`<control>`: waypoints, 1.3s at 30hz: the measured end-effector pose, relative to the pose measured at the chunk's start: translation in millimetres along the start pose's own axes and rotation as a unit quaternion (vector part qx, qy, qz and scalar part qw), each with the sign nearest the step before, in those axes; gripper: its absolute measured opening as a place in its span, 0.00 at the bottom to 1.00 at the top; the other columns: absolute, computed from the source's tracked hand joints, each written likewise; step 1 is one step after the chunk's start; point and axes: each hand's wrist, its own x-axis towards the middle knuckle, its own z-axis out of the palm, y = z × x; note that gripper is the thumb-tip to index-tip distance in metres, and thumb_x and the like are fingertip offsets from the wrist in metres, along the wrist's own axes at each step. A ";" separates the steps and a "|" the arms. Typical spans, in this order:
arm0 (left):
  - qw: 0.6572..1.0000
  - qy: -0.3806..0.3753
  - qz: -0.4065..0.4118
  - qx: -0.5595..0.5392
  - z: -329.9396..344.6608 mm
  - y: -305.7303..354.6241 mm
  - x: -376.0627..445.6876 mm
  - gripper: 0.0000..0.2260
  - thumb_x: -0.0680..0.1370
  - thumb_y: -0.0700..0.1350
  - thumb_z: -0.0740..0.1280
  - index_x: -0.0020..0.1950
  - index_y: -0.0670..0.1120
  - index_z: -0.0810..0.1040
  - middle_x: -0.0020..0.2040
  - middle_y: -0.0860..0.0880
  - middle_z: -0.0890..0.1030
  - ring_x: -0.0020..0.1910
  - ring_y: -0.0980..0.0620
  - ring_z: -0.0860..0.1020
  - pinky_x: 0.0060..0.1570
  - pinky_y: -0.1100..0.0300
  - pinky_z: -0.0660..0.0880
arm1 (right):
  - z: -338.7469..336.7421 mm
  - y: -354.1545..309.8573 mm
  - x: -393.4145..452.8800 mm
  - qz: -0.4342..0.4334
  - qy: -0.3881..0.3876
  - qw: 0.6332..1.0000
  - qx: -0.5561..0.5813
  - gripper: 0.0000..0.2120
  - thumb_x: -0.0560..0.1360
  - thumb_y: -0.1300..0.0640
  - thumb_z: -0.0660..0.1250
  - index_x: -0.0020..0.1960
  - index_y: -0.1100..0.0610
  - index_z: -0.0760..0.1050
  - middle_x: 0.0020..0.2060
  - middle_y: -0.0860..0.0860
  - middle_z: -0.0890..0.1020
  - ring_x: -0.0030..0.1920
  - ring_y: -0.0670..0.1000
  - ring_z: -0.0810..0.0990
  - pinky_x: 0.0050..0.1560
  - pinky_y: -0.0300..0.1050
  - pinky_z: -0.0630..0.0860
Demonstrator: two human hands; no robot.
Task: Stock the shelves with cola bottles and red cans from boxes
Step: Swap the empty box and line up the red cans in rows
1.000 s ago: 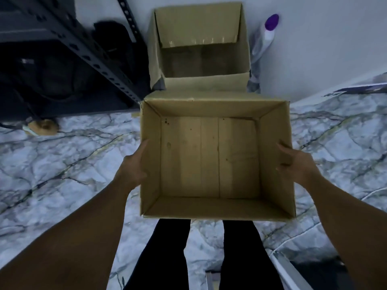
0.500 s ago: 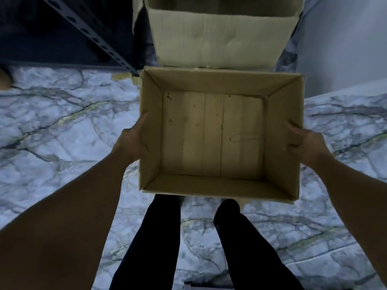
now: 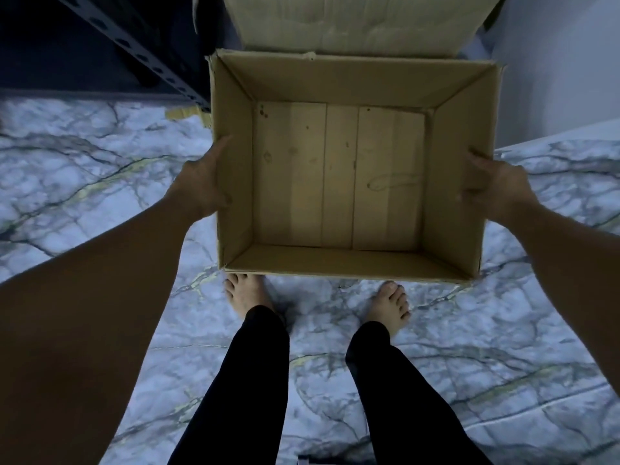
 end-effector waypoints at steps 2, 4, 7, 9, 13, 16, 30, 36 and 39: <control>1.000 -0.022 0.000 0.009 -2.4 1.9 0.5 0.52 0.72 0.33 0.76 0.83 0.63 0.49 0.71 0.45 0.74 0.58 0.47 0.77 0.51 0.57 0.75 | -1.4 -3.0 -2.3 0.000 0.000 1.000 -0.018 0.34 0.75 0.67 0.72 0.78 0.59 0.64 0.68 0.66 0.75 0.65 0.66 0.76 0.66 0.51 0.70; 0.998 -0.047 0.006 0.028 -5.3 6.2 -0.9 0.53 0.73 0.32 0.76 0.84 0.60 0.47 0.74 0.40 0.73 0.59 0.44 0.77 0.51 0.57 0.73 | -3.0 -6.8 -6.9 -0.008 0.009 0.999 -0.035 0.30 0.75 0.69 0.70 0.76 0.63 0.67 0.64 0.68 0.77 0.62 0.69 0.77 0.65 0.57 0.71; 0.998 -0.051 0.021 0.042 -16.3 18.7 -6.4 0.51 0.73 0.30 0.75 0.85 0.54 0.49 0.72 0.37 0.74 0.60 0.40 0.77 0.53 0.59 0.71 | -10.7 -20.9 -22.6 0.016 0.023 1.000 -0.011 0.22 0.75 0.68 0.68 0.69 0.64 0.74 0.57 0.67 0.81 0.56 0.68 0.80 0.61 0.62 0.77; 0.997 -0.021 0.052 0.049 -27.5 31.1 -15.1 0.46 0.73 0.30 0.75 0.84 0.47 0.55 0.74 0.38 0.72 0.69 0.40 0.73 0.61 0.62 0.66 | -17.2 -33.1 -44.1 0.036 0.054 0.998 0.026 0.19 0.75 0.65 0.70 0.66 0.60 0.77 0.56 0.60 0.83 0.53 0.61 0.82 0.59 0.55 0.79; 0.988 -0.016 0.145 0.042 -51.3 81.7 -46.9 0.36 0.76 0.35 0.74 0.81 0.44 0.62 0.75 0.41 0.71 0.72 0.43 0.71 0.62 0.65 0.64 | -32.2 -68.0 -114.8 0.083 0.132 0.969 0.192 0.25 0.75 0.61 0.73 0.71 0.52 0.75 0.52 0.44 0.78 0.49 0.48 0.79 0.58 0.45 0.78; 0.972 -0.047 0.229 0.037 -66.7 135.3 -86.4 0.32 0.77 0.39 0.74 0.78 0.48 0.67 0.71 0.46 0.76 0.69 0.48 0.74 0.60 0.63 0.69 | -44.7 -106.3 -179.1 0.122 0.197 0.926 0.299 0.23 0.74 0.59 0.73 0.69 0.52 0.77 0.52 0.49 0.81 0.50 0.53 0.81 0.61 0.56 0.79; 0.822 -0.199 0.533 0.030 -123.0 273.2 -444.5 0.18 0.77 0.48 0.75 0.66 0.57 0.77 0.54 0.59 0.82 0.53 0.63 0.79 0.53 0.68 0.75 | -105.9 -263.0 -583.4 0.166 0.472 0.752 0.429 0.16 0.77 0.51 0.74 0.64 0.51 0.79 0.52 0.46 0.82 0.50 0.44 0.81 0.50 0.44 0.81; 0.723 -0.253 0.643 0.022 -138.1 252.4 -642.1 0.16 0.77 0.47 0.75 0.64 0.55 0.78 0.53 0.59 0.83 0.53 0.59 0.81 0.56 0.60 0.78 | -94.6 -307.9 -794.6 0.203 0.597 0.660 0.410 0.16 0.77 0.50 0.73 0.64 0.50 0.79 0.52 0.45 0.83 0.51 0.43 0.82 0.49 0.35 0.79; 0.672 -0.295 0.679 0.012 -144.5 228.6 -739.2 0.16 0.77 0.48 0.75 0.63 0.58 0.79 0.52 0.61 0.84 0.54 0.59 0.82 0.56 0.56 0.79 | -75.5 -334.9 -893.5 0.210 0.649 0.607 0.409 0.15 0.77 0.52 0.74 0.62 0.51 0.80 0.50 0.46 0.83 0.48 0.44 0.82 0.47 0.37 0.80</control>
